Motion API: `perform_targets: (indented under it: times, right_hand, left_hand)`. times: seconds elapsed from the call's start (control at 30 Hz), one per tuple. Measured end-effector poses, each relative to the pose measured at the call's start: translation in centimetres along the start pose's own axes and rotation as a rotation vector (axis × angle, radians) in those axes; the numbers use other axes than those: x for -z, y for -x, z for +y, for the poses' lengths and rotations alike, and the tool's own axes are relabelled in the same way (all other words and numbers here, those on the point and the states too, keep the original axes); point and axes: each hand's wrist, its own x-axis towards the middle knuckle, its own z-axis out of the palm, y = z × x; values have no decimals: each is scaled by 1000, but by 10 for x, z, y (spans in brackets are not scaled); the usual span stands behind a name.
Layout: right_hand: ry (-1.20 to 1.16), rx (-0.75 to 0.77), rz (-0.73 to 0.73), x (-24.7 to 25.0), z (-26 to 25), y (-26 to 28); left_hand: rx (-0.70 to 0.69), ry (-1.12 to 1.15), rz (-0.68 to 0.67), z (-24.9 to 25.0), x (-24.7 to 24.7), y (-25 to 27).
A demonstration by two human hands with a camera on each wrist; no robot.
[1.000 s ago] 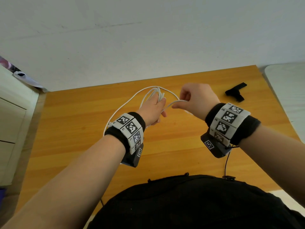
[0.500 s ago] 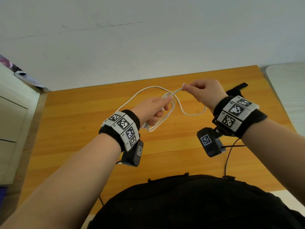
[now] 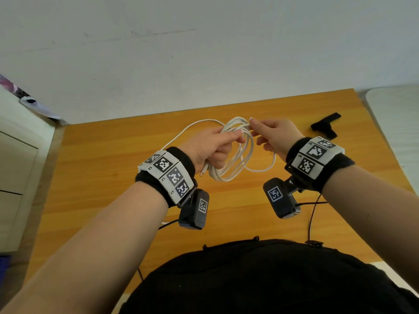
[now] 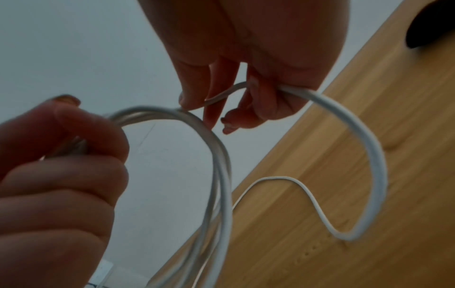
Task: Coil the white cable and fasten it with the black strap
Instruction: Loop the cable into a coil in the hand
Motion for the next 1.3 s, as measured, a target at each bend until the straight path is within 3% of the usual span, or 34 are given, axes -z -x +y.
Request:
perform_targets:
  times: [0.1,0.27,0.6,0.97,1.3]
  right_hand:
    - [0,-1,19,-3,1,2]
    - [-1,85,168,-4,1,0]
    - [11,32,126,-7,9,0]
    - [17,-3,122,-13,19,3]
    - [-16,-53,86,-23,36,6]
  left_hand:
    - [3,1,-1,0,0,1]
    - [93,-77,-41,-2,2,1]
    - [62,128,47,7,-8,-1]
    - [50,263,50,7,-6,0]
    - [-65,734,70,18,13,0]
